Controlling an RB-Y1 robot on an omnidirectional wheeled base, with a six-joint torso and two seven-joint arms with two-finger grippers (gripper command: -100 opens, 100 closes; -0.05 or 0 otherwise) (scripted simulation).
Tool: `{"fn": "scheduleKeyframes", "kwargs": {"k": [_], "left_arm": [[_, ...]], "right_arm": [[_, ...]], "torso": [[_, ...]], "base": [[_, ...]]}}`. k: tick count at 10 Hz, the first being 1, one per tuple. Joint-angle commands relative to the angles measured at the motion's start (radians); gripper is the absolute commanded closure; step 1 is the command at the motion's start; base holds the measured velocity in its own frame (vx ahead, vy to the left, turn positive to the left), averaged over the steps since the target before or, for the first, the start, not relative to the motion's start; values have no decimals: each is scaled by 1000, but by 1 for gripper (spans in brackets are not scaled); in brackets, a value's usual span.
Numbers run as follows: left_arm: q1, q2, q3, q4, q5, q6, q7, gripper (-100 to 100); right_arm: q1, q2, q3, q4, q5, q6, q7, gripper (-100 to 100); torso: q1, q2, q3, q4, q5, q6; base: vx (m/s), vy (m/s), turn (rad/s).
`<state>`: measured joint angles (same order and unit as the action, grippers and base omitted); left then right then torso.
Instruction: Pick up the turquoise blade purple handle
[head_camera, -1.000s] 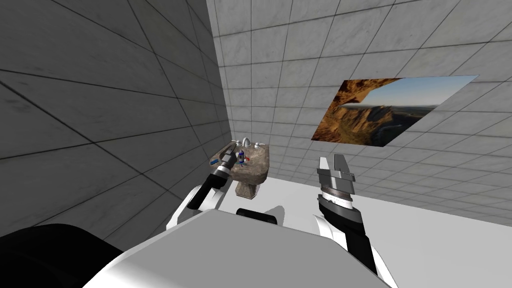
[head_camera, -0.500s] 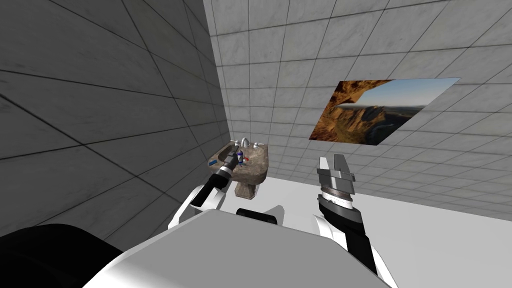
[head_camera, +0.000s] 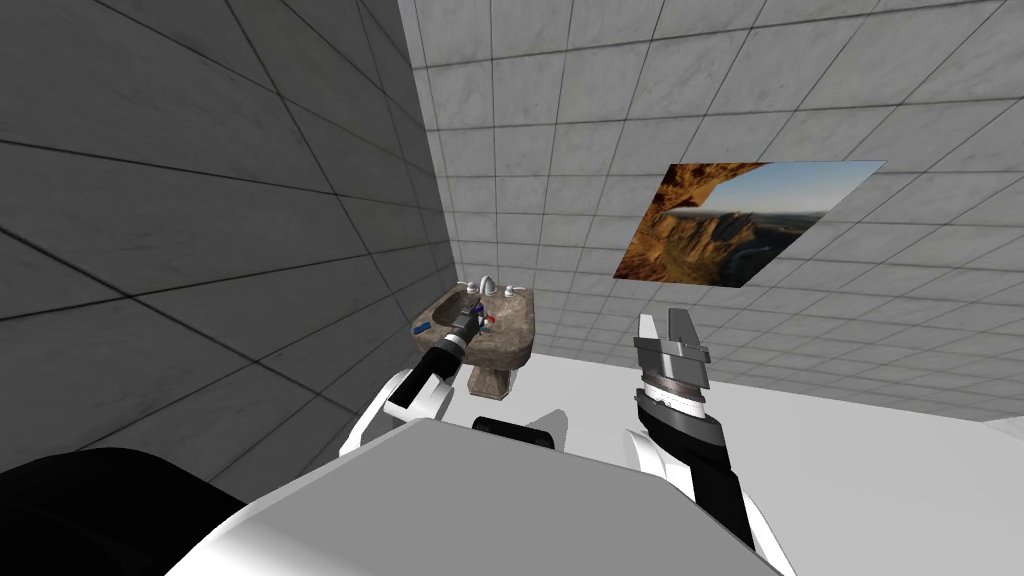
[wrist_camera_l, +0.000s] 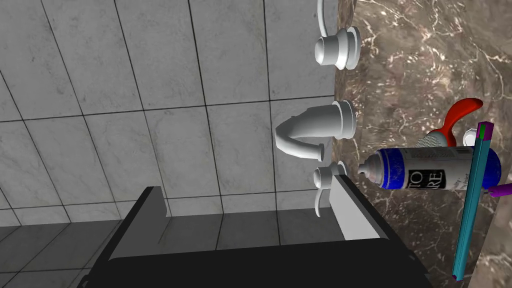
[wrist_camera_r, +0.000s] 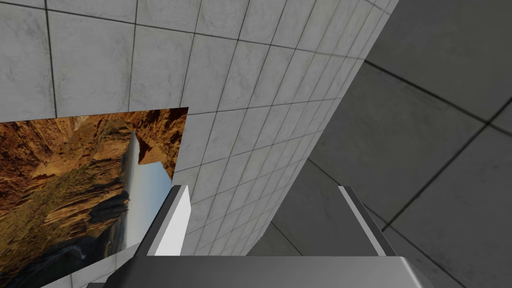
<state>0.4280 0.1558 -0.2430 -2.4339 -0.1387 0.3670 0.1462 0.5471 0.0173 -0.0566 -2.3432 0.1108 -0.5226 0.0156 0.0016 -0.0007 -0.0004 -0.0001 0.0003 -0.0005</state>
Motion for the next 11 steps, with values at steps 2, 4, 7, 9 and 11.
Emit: {"fn": "scheduleKeyframes", "kwargs": {"k": [2,4,7,9,11], "left_arm": [[5,-2,-13,-2,-7,71,16,-100],[6,-5,-20,-3,-12,120,26,-100],[7,-9,-26,-3,-17,182,35,-100],[12,-18,-37,-3,-27,252,53,-100],[14,-25,-42,-2,-31,304,62,-100]], "right_arm": [[0,0,0,0,0,0,0,0],[0,0,0,0,0,0,0,0],[0,0,0,0,0,0,0,0],[0,0,0,0,0,0,0,0],[0,0,0,0,0,0,0,0]], "torso": [[0,0,0,0,0,0],[1,0,0,0,0,0],[1,0,0,0,0,0],[1,-1,0,0,0,0],[2,-1,-1,0,0,0]], "base": [[12,22,-23],[14,24,-43],[17,26,-39],[26,39,-67],[28,40,-29]]}}
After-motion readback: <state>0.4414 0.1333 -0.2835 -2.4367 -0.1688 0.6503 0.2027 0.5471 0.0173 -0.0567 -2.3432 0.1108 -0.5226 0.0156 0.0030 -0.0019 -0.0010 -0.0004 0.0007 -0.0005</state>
